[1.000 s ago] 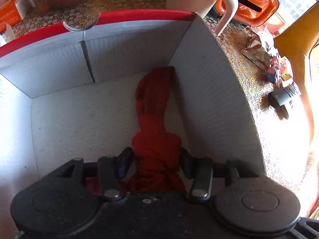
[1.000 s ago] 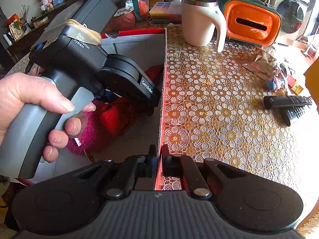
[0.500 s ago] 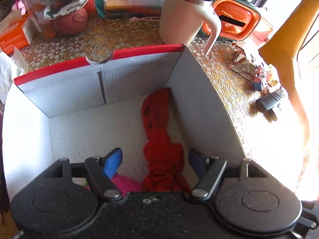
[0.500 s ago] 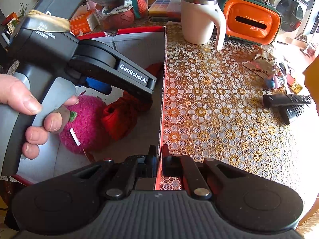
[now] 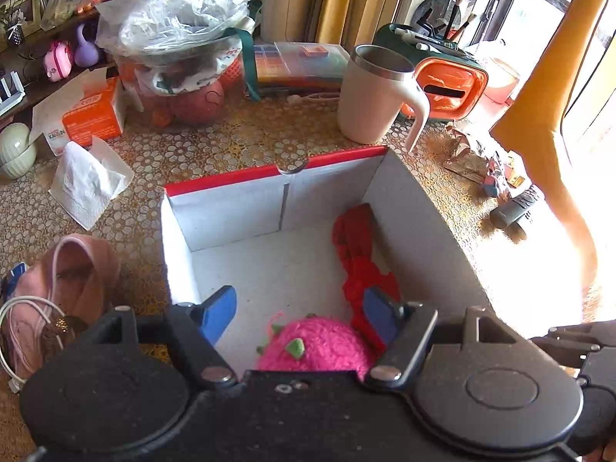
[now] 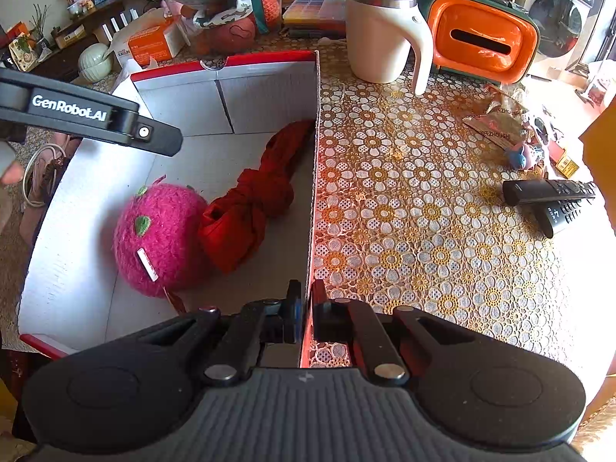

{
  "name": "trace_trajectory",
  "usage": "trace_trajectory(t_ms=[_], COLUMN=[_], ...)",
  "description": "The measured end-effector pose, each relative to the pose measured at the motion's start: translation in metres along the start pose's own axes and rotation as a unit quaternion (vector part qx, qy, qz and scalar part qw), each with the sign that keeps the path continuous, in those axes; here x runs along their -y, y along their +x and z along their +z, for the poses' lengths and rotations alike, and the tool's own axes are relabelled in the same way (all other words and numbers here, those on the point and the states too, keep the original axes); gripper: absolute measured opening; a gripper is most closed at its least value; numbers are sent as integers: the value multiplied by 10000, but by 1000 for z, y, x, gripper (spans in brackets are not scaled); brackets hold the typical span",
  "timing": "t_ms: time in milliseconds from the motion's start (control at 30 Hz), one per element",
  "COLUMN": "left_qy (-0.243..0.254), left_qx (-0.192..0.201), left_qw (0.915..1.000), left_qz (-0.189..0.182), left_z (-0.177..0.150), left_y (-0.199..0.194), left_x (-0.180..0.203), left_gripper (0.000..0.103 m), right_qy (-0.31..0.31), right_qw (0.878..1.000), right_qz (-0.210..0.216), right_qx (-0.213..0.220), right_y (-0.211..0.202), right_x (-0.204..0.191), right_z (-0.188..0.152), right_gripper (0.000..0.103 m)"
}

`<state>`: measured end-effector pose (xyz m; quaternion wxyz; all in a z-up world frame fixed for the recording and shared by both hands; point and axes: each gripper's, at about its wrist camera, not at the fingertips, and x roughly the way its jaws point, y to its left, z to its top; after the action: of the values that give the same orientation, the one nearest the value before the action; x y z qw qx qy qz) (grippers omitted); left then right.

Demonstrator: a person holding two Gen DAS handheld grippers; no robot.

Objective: Organize objects
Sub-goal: 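Open the left gripper to drop the red cloth beside the ball, then move the left gripper to the brown beaded bracelet and grasp it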

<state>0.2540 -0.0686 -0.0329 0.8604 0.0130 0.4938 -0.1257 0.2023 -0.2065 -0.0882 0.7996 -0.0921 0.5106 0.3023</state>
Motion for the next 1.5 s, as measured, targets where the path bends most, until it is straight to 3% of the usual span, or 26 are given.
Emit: trace_trajectory(t_ms=[300,767,900,1233,1500], left_qy=[-27,-339,-443,-478,-513], left_qx=[355,523,523,677,657], left_qw=[9982,9906,9894,9873,9861], left_qz=[472,1214,1282,1359,1437], left_z=[-24,-66,-77,-95,-106], left_y=[-39,-71,-74,-79,-59], left_x=[-51,-128,-142,-161,-188], left_gripper=[77,82,84,101,102], right_qy=[-86,-185,-194,-213,-213], right_qw=[9999,9995,9995,9994,9992], right_qz=[-130,-220,-228,-229,-243], right_qx=[-23,-117,-138,-173,-215], right_y=[-5,-11,-13,-15,-14], right_x=[-6,-10,-11,-12,-12], right_z=[-2,-11,-13,-17,-16], right_gripper=[4,4,4,4,4])
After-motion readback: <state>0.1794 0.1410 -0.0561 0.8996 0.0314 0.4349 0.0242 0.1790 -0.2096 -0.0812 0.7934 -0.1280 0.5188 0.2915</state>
